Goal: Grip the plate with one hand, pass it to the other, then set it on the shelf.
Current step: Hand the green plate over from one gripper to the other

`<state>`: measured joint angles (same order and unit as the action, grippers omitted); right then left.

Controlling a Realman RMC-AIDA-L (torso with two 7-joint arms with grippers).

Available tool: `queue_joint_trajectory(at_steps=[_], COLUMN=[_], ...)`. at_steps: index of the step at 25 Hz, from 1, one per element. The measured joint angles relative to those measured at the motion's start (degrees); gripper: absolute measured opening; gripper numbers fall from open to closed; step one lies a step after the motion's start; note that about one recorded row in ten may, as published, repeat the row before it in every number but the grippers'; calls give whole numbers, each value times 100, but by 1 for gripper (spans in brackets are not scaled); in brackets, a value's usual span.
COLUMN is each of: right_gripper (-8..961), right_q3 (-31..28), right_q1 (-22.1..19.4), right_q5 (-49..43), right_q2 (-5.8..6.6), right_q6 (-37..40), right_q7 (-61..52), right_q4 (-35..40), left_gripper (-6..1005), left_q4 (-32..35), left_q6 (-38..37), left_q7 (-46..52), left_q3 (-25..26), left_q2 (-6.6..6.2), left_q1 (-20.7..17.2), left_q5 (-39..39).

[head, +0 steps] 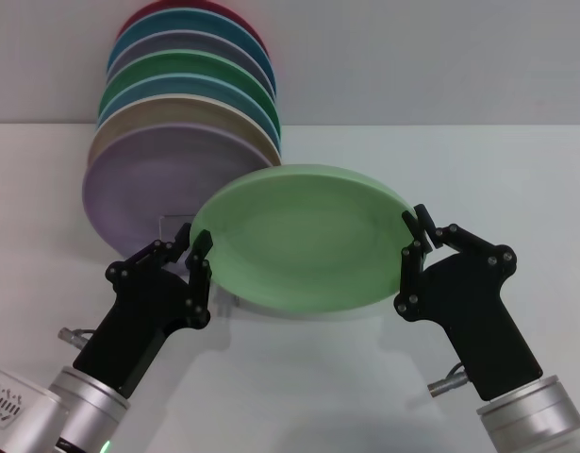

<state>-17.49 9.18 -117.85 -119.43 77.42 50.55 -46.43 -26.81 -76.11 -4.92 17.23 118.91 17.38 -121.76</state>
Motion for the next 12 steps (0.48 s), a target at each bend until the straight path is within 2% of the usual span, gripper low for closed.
queue_joint_trajectory(at_steps=[12], right_gripper=[16], right_q3=[9], right_q1=[47], right_q5=[10], right_q2=[-1], right_q6=[-27], right_q7=[-12], right_q4=[14], left_gripper=[82], left_q4=[-6], left_q6=[0], left_q7=[14], left_q3=[0], left_q2=[0], left_q1=[20], left_q5=[-15])
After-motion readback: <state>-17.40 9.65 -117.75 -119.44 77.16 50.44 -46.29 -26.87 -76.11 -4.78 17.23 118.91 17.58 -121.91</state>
